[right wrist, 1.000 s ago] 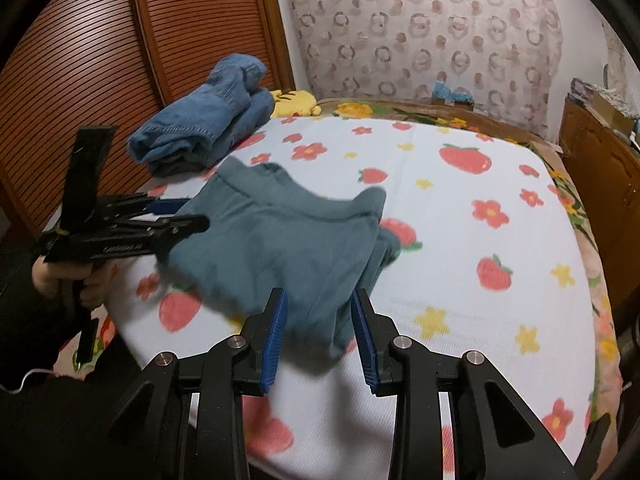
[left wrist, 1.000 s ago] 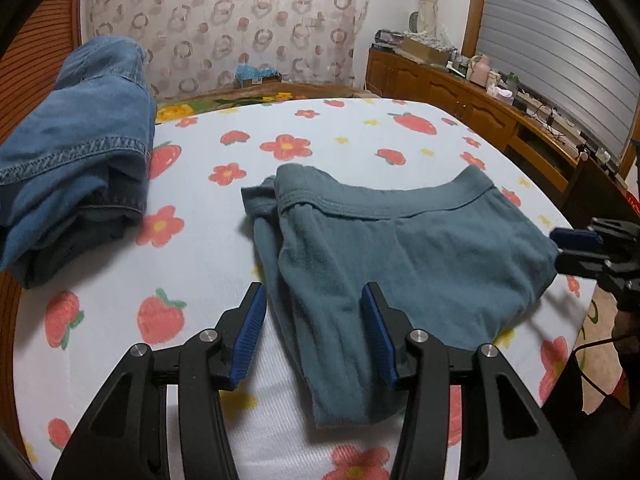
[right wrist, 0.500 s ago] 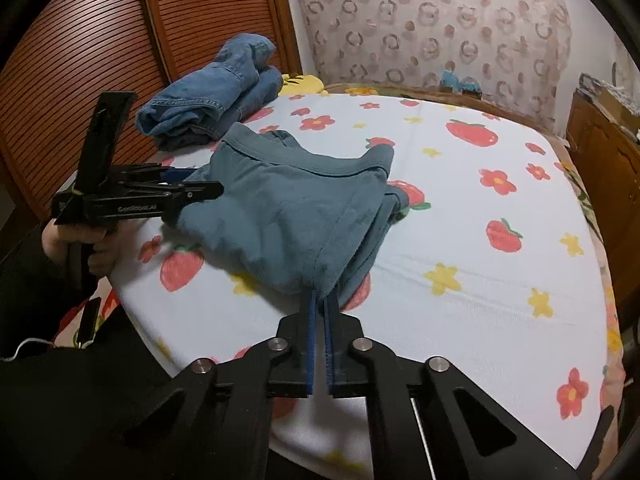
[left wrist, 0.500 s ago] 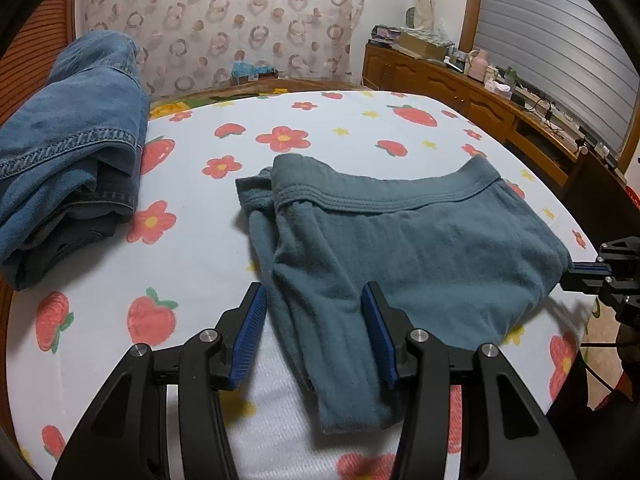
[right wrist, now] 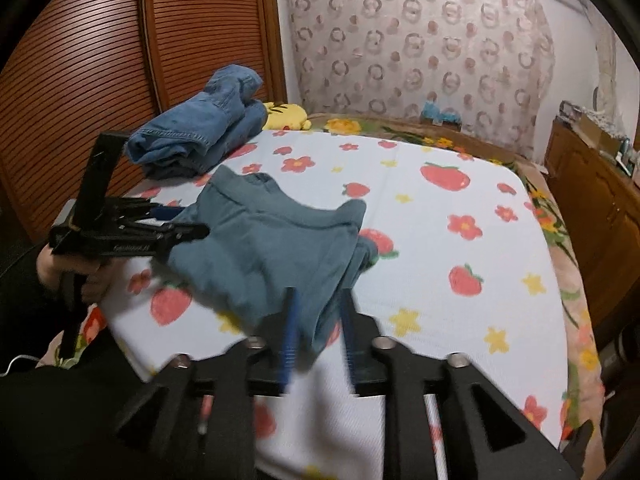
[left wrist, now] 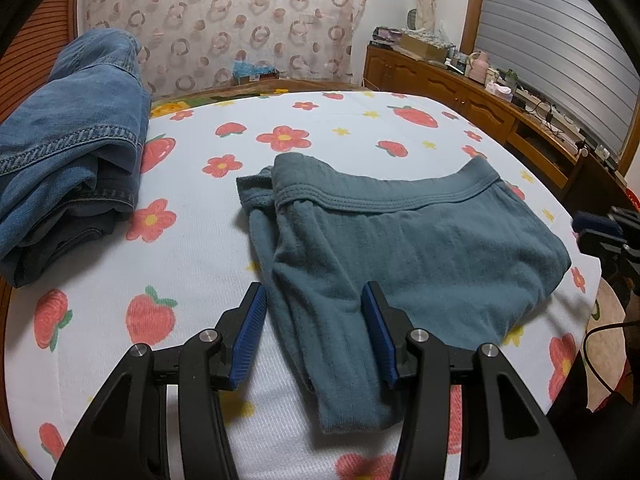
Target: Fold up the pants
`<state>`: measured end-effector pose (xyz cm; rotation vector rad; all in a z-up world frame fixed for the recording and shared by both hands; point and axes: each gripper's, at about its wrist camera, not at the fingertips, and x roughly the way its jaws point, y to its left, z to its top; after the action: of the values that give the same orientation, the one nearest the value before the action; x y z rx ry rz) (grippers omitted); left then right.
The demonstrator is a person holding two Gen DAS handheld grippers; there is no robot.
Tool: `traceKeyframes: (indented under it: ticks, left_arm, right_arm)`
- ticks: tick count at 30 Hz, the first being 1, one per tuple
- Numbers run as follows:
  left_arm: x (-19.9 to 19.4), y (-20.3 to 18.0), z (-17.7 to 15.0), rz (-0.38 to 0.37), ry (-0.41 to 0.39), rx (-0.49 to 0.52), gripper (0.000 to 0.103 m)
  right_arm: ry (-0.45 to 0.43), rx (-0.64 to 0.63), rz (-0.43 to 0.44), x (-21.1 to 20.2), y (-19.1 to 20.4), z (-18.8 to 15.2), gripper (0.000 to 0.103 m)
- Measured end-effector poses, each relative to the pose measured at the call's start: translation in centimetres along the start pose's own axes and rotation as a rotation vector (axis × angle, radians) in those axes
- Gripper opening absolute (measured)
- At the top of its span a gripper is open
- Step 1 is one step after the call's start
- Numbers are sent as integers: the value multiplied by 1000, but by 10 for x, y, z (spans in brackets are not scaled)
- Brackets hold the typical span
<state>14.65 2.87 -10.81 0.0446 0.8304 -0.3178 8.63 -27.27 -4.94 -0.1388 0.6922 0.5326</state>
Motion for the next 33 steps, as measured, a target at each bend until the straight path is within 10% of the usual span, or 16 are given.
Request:
traceKeyframes:
  ticks: [33]
  left_arm:
    - [0, 1, 0, -25, 8, 8, 57]
  right_arm:
    - [133, 38, -68, 101, -6, 24, 77]
